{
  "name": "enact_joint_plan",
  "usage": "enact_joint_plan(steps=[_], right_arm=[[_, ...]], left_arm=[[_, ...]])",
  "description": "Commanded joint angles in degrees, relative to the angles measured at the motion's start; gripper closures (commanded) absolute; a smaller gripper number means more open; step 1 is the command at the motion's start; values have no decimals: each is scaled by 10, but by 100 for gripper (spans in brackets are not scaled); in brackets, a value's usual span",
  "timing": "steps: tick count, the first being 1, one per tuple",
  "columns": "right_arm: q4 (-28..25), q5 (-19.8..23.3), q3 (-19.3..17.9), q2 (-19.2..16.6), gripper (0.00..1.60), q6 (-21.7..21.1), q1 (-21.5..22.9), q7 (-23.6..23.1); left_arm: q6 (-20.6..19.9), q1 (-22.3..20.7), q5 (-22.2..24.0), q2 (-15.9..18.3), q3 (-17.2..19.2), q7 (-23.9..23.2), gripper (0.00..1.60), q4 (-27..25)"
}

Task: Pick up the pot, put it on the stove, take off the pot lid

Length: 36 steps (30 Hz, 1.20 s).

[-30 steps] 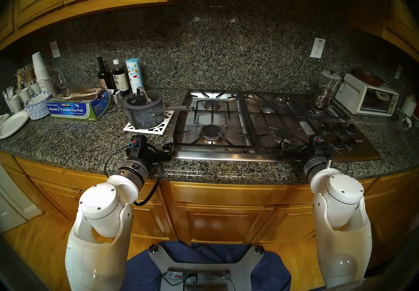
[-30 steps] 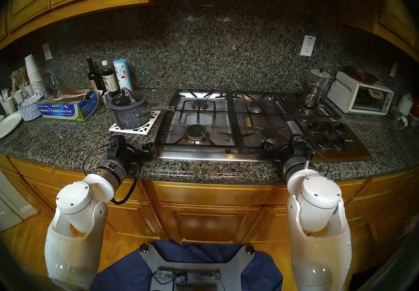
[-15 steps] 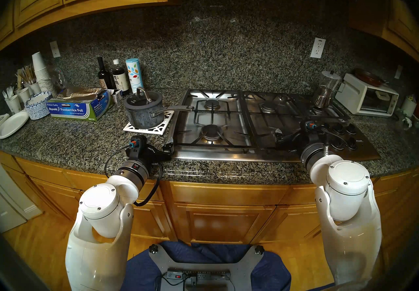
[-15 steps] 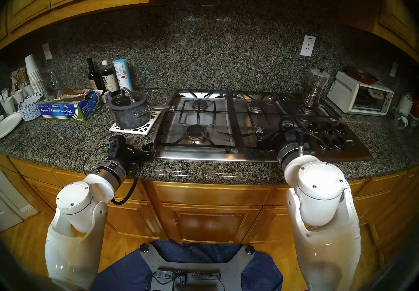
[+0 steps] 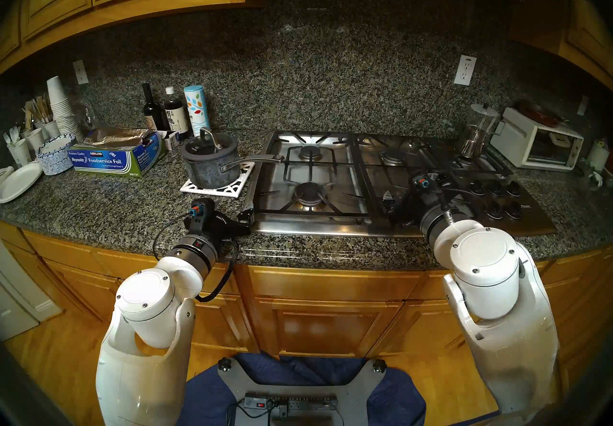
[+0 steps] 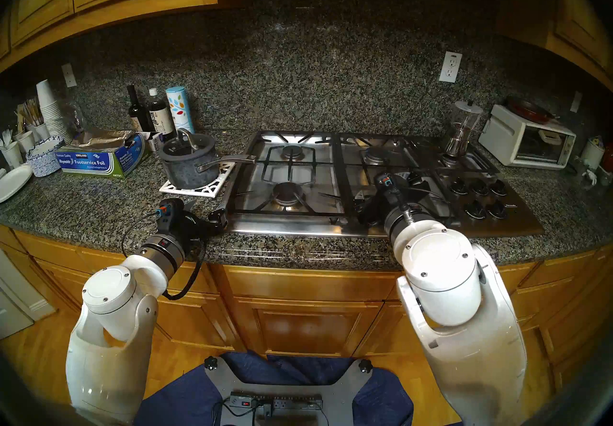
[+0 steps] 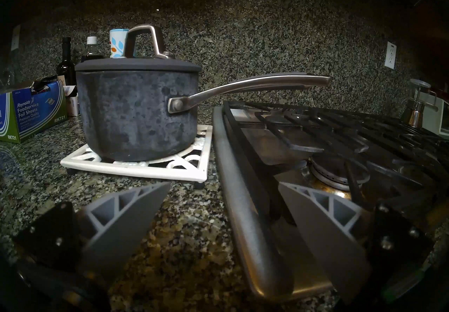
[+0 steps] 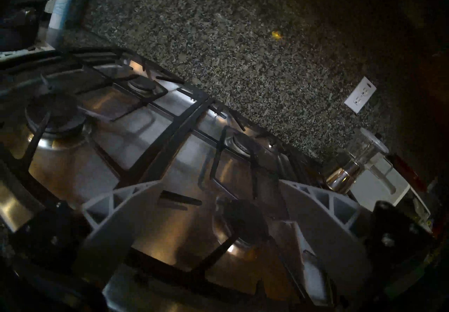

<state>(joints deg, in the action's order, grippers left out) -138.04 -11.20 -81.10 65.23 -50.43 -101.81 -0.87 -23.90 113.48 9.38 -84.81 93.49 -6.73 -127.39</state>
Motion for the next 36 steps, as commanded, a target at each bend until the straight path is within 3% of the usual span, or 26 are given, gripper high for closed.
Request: enact_joint_plan(steps=[1, 19, 21, 26, 28, 30, 36], right_arm=[[-18, -28, 29, -10, 0, 2, 70, -6], [62, -77, 111, 51, 0, 18, 162, -52], [59, -83, 109, 58, 0, 26, 151, -53], [81, -97, 140, 80, 0, 22, 196, -72], [72, -103, 136, 92, 0, 33, 176, -73], [89, -111, 155, 101, 0, 26, 207, -82], [120, -134, 174, 119, 0, 28, 231, -99]], left_arm=[[6, -7, 0, 0, 0, -1, 0, -17], [5, -8, -4, -3, 1, -4, 0, -17], [5, -8, -4, -3, 1, -4, 0, -17], [5, -8, -5, -4, 1, -5, 0, -17], [5, -8, -5, -5, 1, -5, 0, -17], [5, -8, -5, -5, 2, -6, 0, -17], [5, -8, -6, -6, 2, -7, 0, -17]])
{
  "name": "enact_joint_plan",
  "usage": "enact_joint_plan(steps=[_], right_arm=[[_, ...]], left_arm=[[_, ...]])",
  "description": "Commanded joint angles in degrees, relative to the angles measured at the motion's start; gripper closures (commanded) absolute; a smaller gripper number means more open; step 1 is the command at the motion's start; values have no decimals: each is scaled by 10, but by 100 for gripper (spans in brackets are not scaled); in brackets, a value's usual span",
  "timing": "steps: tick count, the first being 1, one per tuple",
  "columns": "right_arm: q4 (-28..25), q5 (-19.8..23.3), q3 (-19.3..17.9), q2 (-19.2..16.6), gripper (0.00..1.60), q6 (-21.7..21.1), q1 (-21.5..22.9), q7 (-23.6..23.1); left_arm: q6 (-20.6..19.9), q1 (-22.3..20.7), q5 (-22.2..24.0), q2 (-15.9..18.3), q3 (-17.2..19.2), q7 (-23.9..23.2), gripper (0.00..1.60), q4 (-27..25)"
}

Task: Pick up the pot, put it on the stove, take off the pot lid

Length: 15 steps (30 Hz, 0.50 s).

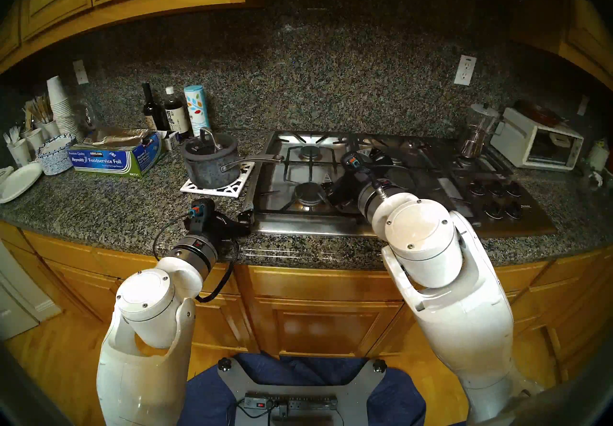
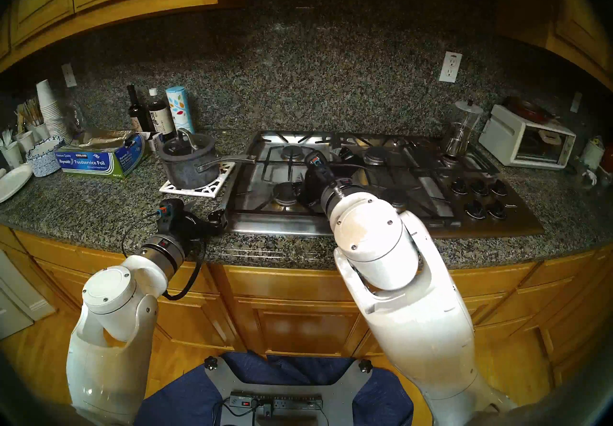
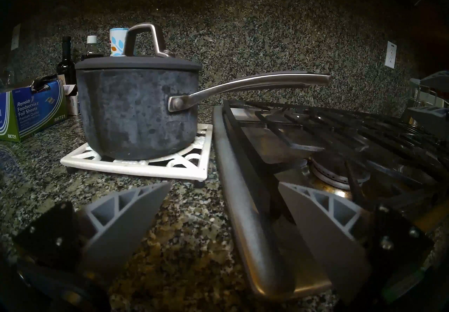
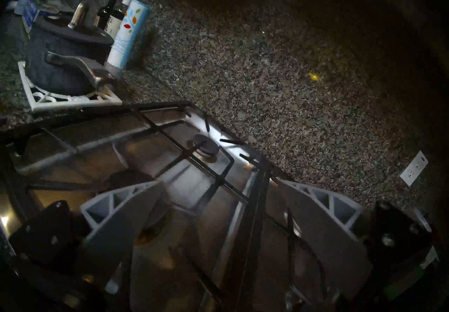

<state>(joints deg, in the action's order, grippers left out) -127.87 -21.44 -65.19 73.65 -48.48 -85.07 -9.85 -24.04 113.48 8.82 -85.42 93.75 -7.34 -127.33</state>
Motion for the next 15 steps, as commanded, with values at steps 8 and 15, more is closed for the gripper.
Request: enact_joint_plan(steps=[8, 15], right_arm=[[57, -94, 42, 30, 0, 20, 94, -43], [84, -145, 66, 34, 0, 29, 125, -83]], left_arm=[[6, -8, -2, -1, 0, -2, 0, -18], [6, -8, -3, -3, 0, -3, 0, -18]])
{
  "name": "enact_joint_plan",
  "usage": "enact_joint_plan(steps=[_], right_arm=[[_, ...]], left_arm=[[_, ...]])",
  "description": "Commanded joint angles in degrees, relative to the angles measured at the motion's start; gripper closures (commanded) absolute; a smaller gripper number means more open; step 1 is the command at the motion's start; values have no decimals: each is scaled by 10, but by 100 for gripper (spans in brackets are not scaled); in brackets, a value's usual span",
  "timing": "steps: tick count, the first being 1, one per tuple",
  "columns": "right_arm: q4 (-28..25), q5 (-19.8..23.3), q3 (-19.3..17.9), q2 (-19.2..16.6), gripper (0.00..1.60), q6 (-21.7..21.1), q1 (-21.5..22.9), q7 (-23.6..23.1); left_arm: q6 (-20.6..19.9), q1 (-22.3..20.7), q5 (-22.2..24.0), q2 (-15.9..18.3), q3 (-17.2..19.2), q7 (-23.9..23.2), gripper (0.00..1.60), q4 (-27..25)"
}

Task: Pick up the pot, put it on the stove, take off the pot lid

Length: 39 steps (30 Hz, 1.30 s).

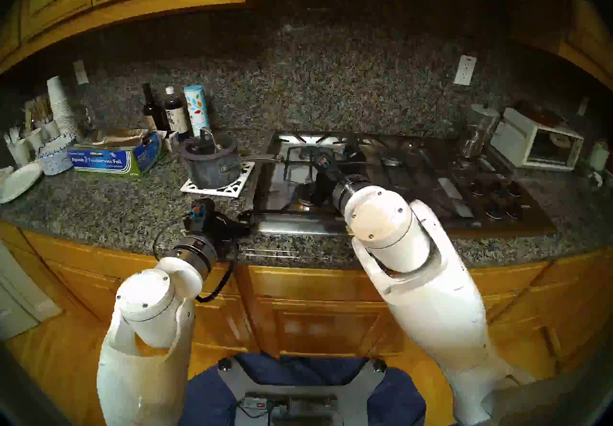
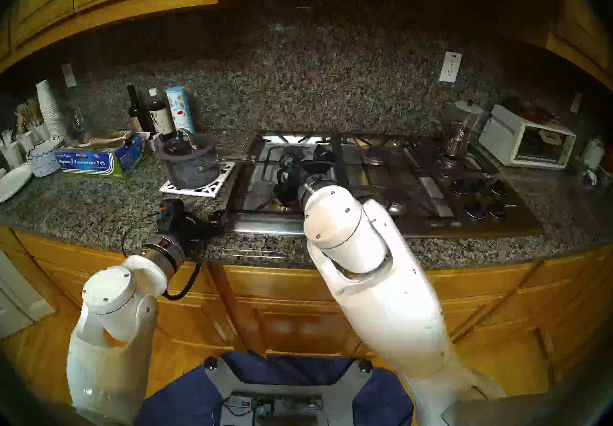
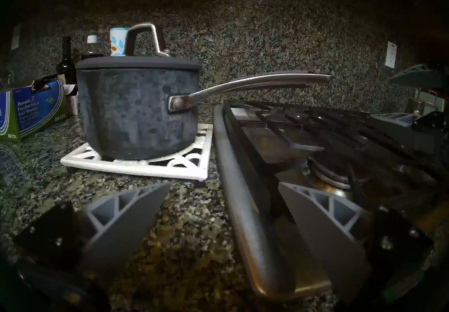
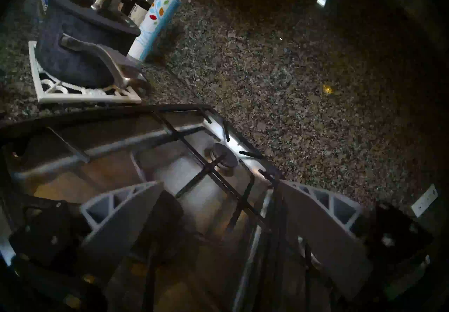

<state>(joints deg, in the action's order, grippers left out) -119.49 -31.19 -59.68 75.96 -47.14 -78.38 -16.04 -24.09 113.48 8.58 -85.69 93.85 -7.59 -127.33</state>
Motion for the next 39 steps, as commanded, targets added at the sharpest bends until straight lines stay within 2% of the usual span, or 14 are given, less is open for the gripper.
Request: enact_joint_plan(steps=[1, 3, 6, 7, 9, 15, 16, 18, 19, 25, 30, 39], right_arm=[[2, -53, 16, 12, 0, 16, 62, -25], [10, -64, 27, 12, 0, 13, 80, -38], [14, -82, 31, 28, 0, 17, 80, -54], [21, -84, 41, 25, 0, 11, 98, -63], [24, -98, 40, 38, 0, 18, 95, -73], [56, -121, 57, 50, 0, 13, 136, -113], [57, -131, 51, 61, 0, 20, 125, -115], [73, -131, 61, 58, 0, 12, 148, -128], [76, -141, 55, 68, 0, 18, 141, -133], [112, -148, 70, 76, 0, 12, 178, -158], [134, -161, 72, 99, 0, 18, 189, -170], [166, -168, 96, 114, 0, 9, 228, -196]], left_arm=[[6, -8, 0, 0, -1, -1, 0, -18], [6, -8, -1, 0, 0, -1, 0, -18], [6, -8, -1, -1, 0, -1, 0, -18], [6, -8, -1, -1, 0, -2, 0, -18], [6, -8, -2, -1, 0, -2, 0, -18], [6, -8, -3, -2, 0, -3, 0, -18], [6, -8, -3, -3, 0, -3, 0, -18], [6, -8, -3, -3, 0, -3, 0, -18], [6, -8, -3, -3, 0, -4, 0, -18], [6, -8, -5, -4, 1, -5, 0, -18], [6, -8, -5, -5, 1, -6, 0, -18], [6, -8, -7, -7, 2, -7, 0, -19]])
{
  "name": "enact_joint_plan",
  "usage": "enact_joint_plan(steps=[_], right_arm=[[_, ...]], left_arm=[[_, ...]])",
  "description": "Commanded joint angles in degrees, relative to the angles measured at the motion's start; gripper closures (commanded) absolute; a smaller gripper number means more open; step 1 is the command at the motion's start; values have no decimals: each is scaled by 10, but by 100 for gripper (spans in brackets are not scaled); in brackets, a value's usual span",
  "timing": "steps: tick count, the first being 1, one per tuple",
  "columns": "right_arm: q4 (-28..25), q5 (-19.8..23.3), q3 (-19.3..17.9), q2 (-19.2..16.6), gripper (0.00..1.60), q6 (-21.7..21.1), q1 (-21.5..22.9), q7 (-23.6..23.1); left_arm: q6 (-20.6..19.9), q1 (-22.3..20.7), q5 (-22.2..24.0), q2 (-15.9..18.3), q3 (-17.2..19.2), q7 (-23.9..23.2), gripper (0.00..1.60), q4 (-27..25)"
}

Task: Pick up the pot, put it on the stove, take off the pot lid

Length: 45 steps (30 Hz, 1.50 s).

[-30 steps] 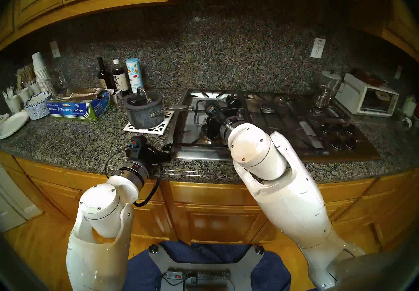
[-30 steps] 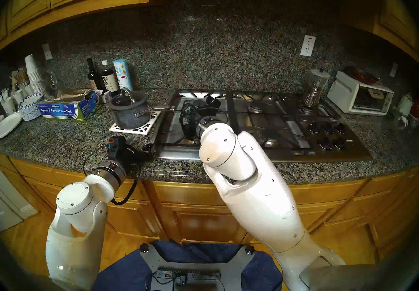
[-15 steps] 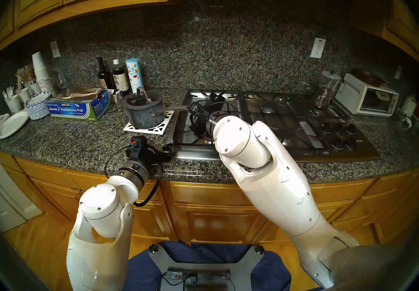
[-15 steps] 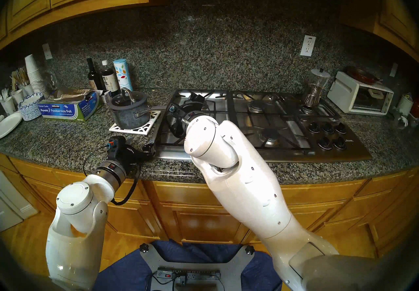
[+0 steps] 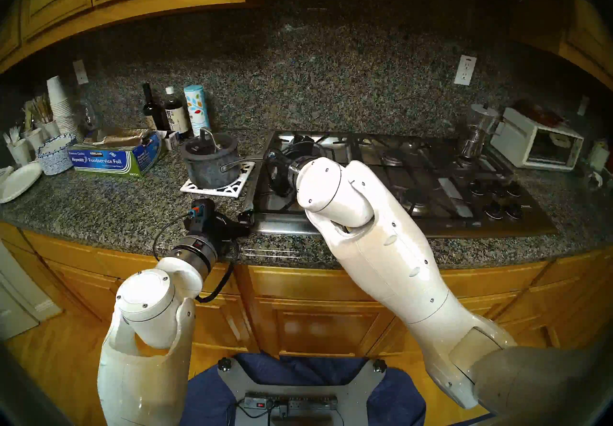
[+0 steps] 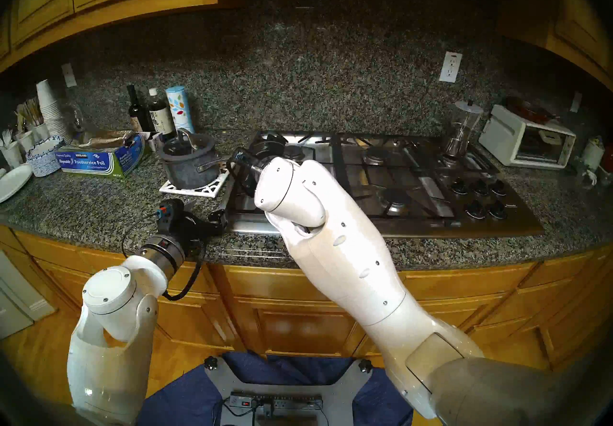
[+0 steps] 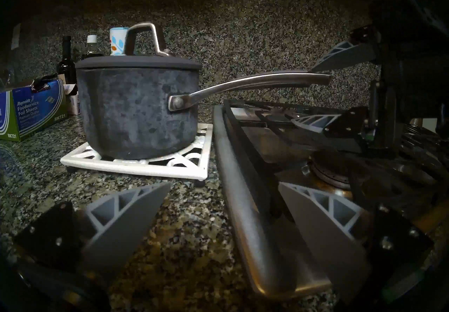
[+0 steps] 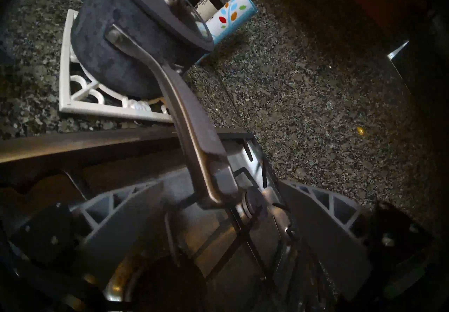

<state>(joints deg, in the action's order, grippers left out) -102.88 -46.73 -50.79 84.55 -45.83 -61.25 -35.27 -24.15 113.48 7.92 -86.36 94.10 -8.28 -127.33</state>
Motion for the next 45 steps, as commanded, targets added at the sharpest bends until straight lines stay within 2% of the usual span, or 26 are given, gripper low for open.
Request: enact_joint_plan(steps=[1, 15, 45], right_arm=[[2, -14, 8, 29, 0, -5, 58, -6], [36, -20, 16, 42, 0, -10, 80, -25], [120, -15, 21, 79, 0, 29, 118, -28]], left_arm=[[6, -8, -1, 0, -1, 0, 0, -19], [7, -8, -3, -2, 0, -2, 0, -19], [6, -8, -8, -8, 2, -7, 0, -19]])
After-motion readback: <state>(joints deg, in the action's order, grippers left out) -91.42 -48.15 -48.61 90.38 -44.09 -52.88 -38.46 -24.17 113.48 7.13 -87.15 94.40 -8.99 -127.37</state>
